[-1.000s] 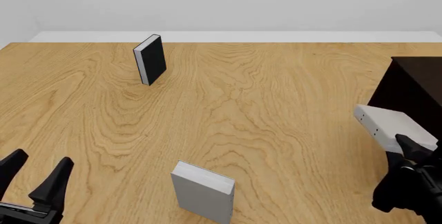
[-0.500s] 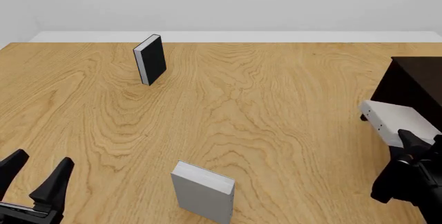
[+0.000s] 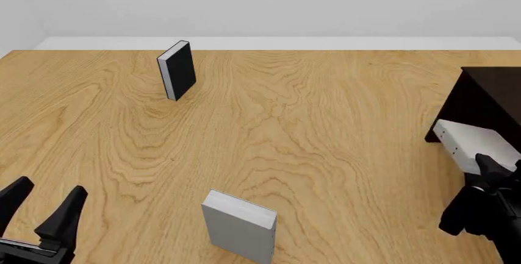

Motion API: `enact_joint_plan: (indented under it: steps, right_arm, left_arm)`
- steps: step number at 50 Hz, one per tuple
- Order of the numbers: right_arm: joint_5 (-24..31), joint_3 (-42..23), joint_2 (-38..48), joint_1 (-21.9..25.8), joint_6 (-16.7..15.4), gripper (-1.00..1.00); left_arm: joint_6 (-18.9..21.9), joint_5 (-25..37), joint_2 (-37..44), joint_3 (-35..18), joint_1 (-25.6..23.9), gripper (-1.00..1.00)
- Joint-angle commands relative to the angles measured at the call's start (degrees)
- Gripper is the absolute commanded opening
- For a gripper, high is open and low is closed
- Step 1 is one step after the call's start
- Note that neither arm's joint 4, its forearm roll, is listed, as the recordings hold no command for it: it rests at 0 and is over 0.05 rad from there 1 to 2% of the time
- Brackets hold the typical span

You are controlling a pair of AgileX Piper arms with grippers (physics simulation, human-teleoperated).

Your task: Pick up the book on the right and place it on the cabinet shelf.

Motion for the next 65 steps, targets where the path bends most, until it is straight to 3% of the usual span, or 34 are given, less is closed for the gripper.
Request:
enact_joint_plan:
  steps: [1,12,14,16,34,53,65]
  right_arm:
    - [-2.7,0.0,1.8,-1.7,2.3,-1.0]
    - [-4.2,0.0,3.1,-3.7,1.8,-1.0]
    - [-4.2,-0.1,2.7,-5.8,1.4,-1.0]
    - [-2.6,0.0,1.2,-5.2,2.5,-1.0]
    - [-3.5,-0.8,2.1,-7.0,2.1,-1.0]
    - [-7.4,-1.6,7.6,-8.1,1.6,-1.0]
    - [-5.3,-3.6,7.1,-8.6,2.4,-1.0]
  left_arm:
    - [0.0,0.2,-0.1,0.0,0.1,1.0]
    - [0.1,0.4,-0.4,0.0,0.1,1.0]
    - [0.1,0.3,-0.2,0.0,0.1,1.0]
    - [0.1,0.1,-0.1,0.0,0.0,1.0]
    - [0.1,-0.3,0.3,0.0,-0.1,1.0]
    - [-0.1,0.0,-0.1,0.0,0.1,1.0]
    - [-0.1,0.2,-0.5,0.0,0.2,1.0]
